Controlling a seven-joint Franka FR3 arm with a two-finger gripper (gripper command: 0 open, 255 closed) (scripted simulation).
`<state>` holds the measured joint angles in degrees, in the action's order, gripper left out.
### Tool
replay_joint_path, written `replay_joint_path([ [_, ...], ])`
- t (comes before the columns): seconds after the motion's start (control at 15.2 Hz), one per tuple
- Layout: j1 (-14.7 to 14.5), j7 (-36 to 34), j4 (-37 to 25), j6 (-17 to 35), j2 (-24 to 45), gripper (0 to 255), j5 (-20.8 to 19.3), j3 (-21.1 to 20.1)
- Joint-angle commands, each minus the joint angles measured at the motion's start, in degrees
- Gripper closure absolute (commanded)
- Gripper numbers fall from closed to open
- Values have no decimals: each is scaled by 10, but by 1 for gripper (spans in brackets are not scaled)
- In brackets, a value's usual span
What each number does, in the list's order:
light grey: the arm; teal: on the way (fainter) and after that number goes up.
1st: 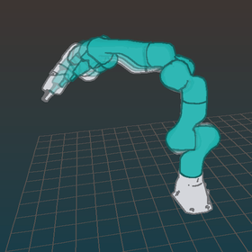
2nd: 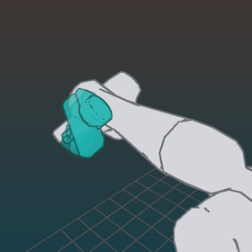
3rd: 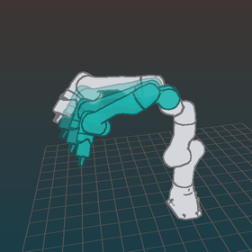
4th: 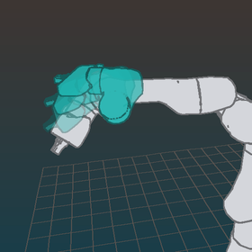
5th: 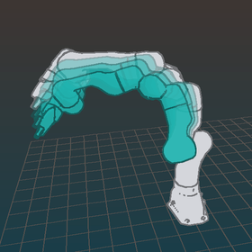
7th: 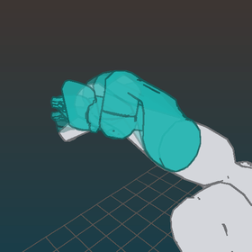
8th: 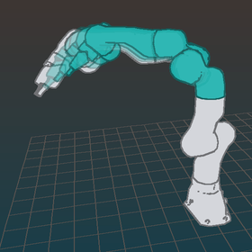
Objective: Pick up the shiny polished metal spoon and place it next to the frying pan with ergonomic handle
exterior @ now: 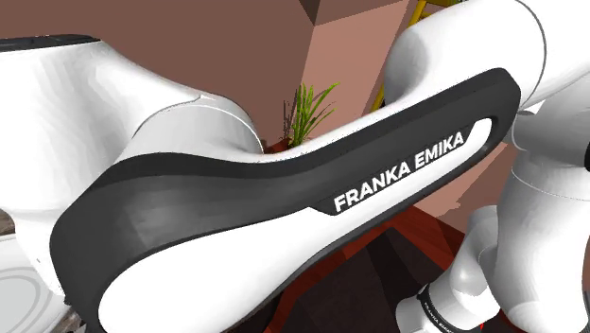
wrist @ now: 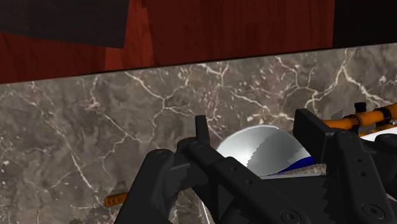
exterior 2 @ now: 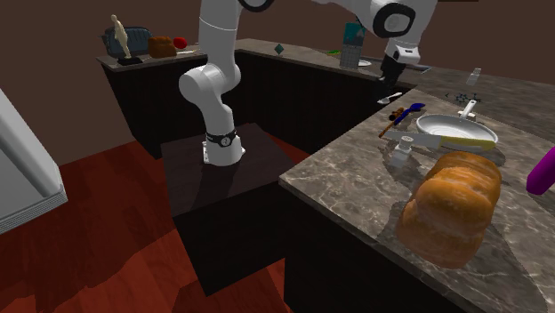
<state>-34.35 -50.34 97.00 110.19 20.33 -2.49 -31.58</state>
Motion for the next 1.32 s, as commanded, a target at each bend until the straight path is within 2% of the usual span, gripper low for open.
replay_joint_path([
  [0.0, -2, -1, 6, 12, 7, 255, -4, 1],
  [0.92, -11, -7, 55, 104, 54, 255, -28, 14],
  [1.25, -11, -7, 55, 104, 54, 255, -28, 14],
])
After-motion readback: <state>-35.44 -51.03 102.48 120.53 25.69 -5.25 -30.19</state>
